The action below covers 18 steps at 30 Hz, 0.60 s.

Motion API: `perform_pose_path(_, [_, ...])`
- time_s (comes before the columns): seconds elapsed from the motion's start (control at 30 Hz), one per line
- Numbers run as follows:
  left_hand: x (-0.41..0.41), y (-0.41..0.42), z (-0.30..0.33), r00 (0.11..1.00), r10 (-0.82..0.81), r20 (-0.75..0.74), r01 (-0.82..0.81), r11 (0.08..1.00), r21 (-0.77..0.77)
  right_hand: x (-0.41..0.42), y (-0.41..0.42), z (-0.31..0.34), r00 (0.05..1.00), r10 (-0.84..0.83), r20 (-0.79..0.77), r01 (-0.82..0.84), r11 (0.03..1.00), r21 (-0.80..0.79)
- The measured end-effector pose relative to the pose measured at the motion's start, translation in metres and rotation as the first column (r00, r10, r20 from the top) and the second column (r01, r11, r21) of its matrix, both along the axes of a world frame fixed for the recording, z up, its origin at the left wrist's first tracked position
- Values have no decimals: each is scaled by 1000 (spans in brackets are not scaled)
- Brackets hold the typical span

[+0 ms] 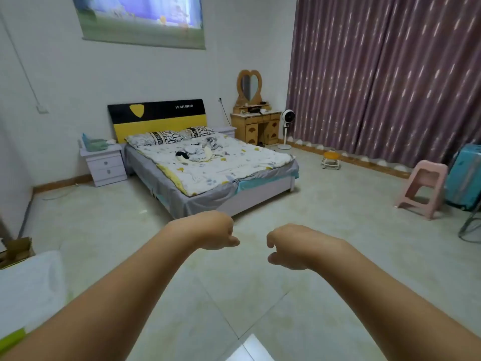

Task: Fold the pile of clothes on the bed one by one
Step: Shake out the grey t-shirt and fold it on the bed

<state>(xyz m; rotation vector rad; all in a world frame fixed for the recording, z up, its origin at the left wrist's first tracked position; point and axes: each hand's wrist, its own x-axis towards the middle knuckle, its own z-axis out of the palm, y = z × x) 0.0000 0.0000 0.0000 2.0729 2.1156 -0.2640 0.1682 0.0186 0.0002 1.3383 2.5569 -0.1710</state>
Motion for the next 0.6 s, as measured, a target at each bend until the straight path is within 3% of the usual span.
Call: perform_pose_path(0.6, [3,174,-15,1000,10,-7,-10,998,-58,-8,180,-16,1000,-2,23,3,999,-34])
